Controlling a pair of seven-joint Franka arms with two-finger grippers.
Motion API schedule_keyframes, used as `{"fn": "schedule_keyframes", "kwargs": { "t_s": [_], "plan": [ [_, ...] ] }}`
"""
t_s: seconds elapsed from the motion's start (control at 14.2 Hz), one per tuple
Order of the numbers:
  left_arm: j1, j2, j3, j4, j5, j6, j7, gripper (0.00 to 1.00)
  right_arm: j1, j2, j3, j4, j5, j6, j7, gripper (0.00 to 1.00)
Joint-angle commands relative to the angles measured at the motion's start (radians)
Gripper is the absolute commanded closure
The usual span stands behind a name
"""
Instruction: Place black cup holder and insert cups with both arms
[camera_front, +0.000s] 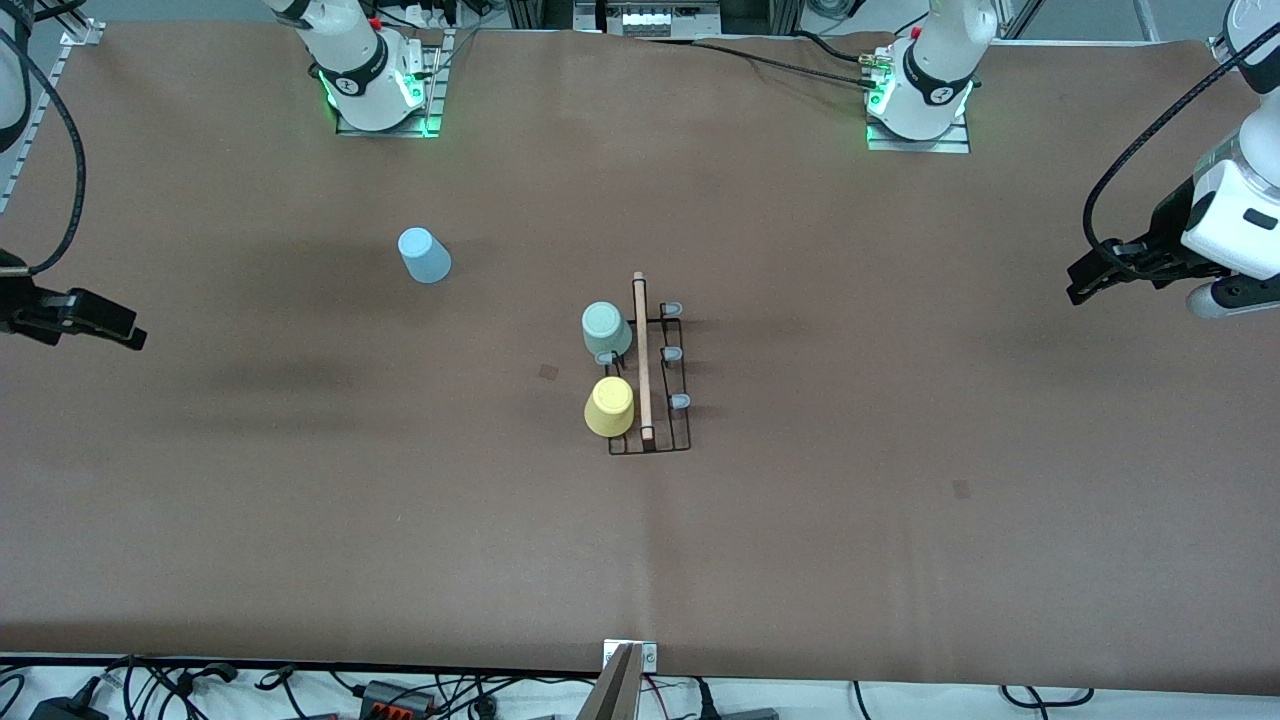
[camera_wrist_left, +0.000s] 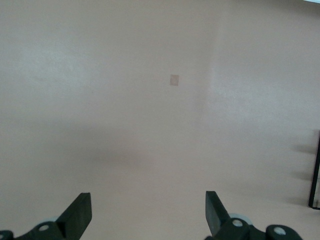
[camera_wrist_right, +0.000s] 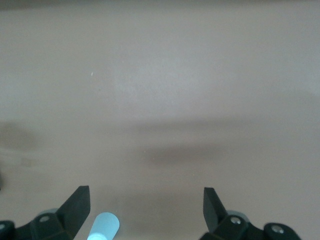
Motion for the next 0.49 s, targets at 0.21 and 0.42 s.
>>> {"fn": "schedule_keyframes", "kwargs": {
  "t_s": [0.21,0.42],
  "plan": [
    [0.001,-0.004,0.004,0.005,0.008,-0.001,0.020,0.00,-0.003,-0.222,0.008,-0.315,-0.021,0.108,-0.017,0.00],
    [0.001,-0.004,0.004,0.005,0.008,0.001,0.020,0.00,-0.001,-0.194,0.010,-0.257,-0.017,0.097,-0.017,0.00]
  ]
}}
